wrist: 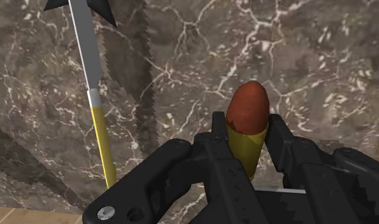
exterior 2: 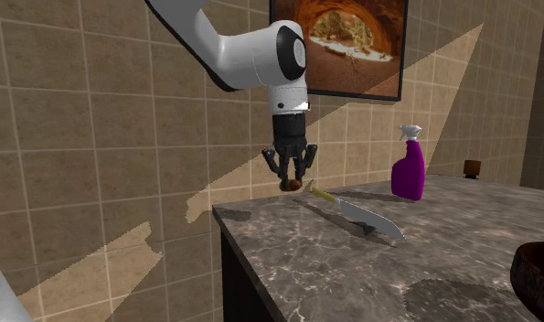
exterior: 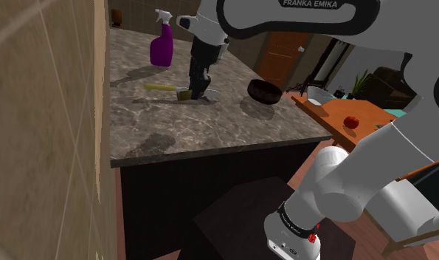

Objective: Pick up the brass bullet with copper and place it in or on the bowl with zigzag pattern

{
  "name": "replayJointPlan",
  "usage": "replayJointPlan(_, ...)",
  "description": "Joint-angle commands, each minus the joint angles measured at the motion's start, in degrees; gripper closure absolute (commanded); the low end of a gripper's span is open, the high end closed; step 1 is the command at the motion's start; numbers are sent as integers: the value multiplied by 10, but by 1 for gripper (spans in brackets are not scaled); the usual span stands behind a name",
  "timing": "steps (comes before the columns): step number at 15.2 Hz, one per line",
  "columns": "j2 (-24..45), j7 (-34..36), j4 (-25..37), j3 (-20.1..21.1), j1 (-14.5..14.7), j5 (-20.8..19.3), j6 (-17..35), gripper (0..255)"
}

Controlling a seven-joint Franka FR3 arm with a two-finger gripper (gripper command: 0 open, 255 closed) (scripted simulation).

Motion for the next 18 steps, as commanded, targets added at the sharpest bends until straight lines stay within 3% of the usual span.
replayJointPlan(1,-1,0,15,0,0,0,-16,255)
replayJointPlan(13,8,-3,115,0,0,0,-107,255)
replayJointPlan(18,-32,-69,79,-45,-24,-8,-109,255)
